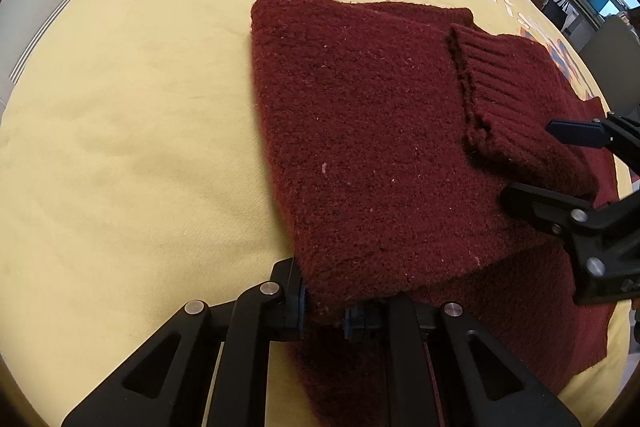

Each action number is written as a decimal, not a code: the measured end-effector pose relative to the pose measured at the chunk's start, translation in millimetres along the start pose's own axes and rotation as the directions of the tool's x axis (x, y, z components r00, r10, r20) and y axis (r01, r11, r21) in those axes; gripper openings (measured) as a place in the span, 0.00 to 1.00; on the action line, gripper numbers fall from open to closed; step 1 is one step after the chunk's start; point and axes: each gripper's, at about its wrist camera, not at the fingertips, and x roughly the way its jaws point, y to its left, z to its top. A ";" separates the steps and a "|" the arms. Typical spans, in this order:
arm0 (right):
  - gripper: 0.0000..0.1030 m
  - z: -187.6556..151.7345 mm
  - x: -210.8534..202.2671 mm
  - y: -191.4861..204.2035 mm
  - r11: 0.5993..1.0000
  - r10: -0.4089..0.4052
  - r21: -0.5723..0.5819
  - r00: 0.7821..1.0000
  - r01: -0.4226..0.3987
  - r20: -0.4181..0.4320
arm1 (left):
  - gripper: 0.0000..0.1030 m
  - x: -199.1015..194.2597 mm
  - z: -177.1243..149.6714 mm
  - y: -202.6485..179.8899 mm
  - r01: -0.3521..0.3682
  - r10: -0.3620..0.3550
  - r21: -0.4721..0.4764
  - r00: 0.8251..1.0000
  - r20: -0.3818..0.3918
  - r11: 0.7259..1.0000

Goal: Fold small clothes

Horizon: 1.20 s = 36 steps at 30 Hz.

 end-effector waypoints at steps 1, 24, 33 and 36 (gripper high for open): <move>0.75 -0.1 2.6 -0.5 1.000 -0.021 -0.013 1.000 0.021 -0.003 | 0.10 -0.6 -0.4 0.4 -0.001 0.001 0.001 1.000 -0.001 1.000; 0.16 -80.2 -59.0 -163.7 0.891 0.073 0.437 0.989 -0.121 0.126 | 0.10 0.3 3.5 -4.0 -0.043 0.043 0.009 0.999 -0.018 0.999; 0.34 -122.9 -38.8 -189.4 0.847 0.033 0.529 0.999 -0.046 0.034 | 0.11 2.9 4.8 -13.1 -0.055 0.055 0.017 0.998 -0.025 0.998; 0.54 -139.6 -41.5 -201.6 0.820 0.054 0.568 0.998 -0.066 0.038 | 0.11 4.3 4.3 -15.0 -0.059 0.059 0.017 0.998 -0.021 0.998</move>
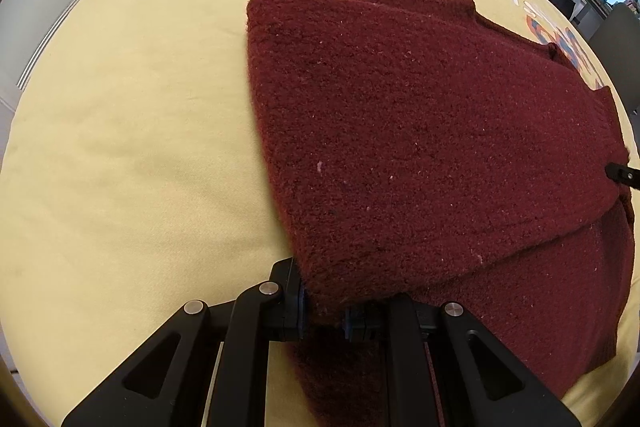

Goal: Fold small clothes

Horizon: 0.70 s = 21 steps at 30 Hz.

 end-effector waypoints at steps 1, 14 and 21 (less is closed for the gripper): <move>0.58 -1.4 -6.1 -7.8 1.000 0.003 0.018 1.000 -0.003 0.008 | 0.11 0.1 -0.4 -0.7 -0.002 0.002 0.000 1.000 0.003 1.000; 0.78 37.4 -4.0 -30.1 0.999 0.001 0.048 1.000 0.000 -0.019 | 0.11 -3.9 -12.3 -11.0 -0.062 0.062 0.019 0.998 0.029 0.998; 0.79 27.1 19.0 -7.0 0.997 -0.064 -0.037 0.998 0.064 0.001 | 0.11 -5.6 -20.0 -19.7 -0.121 0.119 0.045 0.992 0.039 0.992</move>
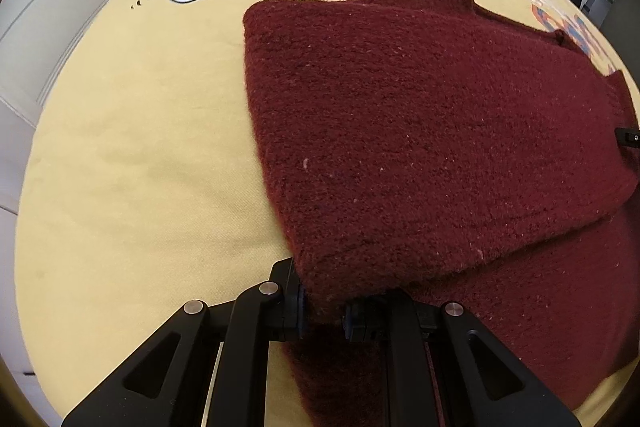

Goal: Fold small clothes

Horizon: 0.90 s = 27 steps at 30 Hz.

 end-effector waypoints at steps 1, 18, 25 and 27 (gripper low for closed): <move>0.76 -2.0 -0.2 0.2 1.000 0.007 -0.002 1.000 -0.007 0.000 | 0.11 -0.6 -0.7 -1.6 -0.009 0.009 0.005 1.000 0.000 1.000; 0.12 -29.8 -17.9 -23.5 0.999 0.047 -0.027 0.997 -0.045 0.067 | 0.11 -0.5 4.9 -12.5 -0.058 0.057 -0.015 0.998 -0.038 0.998; 0.65 -25.0 -33.7 -34.4 0.998 0.055 0.004 0.995 -0.055 0.088 | 0.42 -15.6 3.5 -5.3 -0.097 0.094 -0.046 0.993 -0.075 0.994; 0.71 -27.5 -44.9 -36.2 0.998 0.063 0.006 0.991 -0.065 0.121 | 0.68 -26.8 -0.5 1.8 -0.094 0.089 -0.066 0.993 -0.075 0.993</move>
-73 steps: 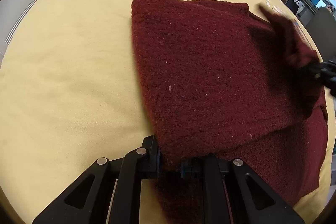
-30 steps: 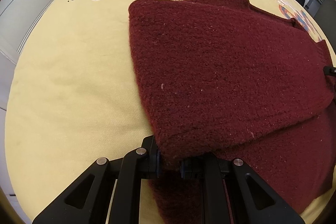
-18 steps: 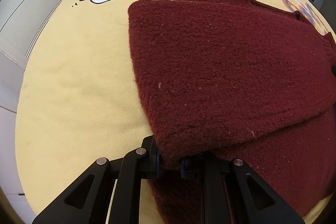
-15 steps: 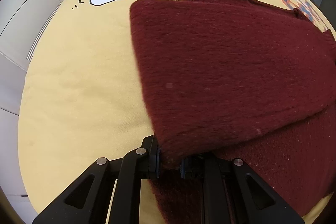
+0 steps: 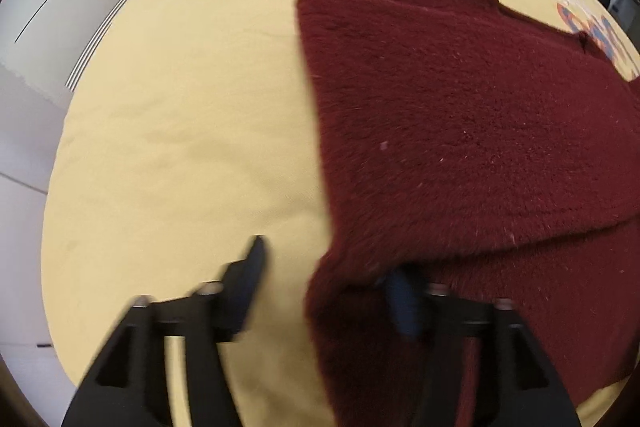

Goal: Fold small clothes

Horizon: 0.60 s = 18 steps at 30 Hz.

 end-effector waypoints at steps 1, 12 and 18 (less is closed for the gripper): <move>0.76 0.0 -5.6 0.7 1.000 0.006 0.000 1.000 -0.006 0.015 | 0.74 -7.3 -3.1 6.4 0.000 0.000 -0.014 1.000 0.001 1.000; 0.85 -2.2 -40.0 60.6 0.994 0.022 -0.109 0.993 -0.009 0.117 | 0.99 -81.5 -16.8 20.3 0.065 -0.050 -0.101 0.988 0.145 0.993; 0.85 -9.3 -28.2 81.1 0.992 0.012 -0.122 0.992 0.004 0.124 | 0.99 -77.0 8.5 -44.0 0.145 -0.144 0.010 0.970 0.197 0.989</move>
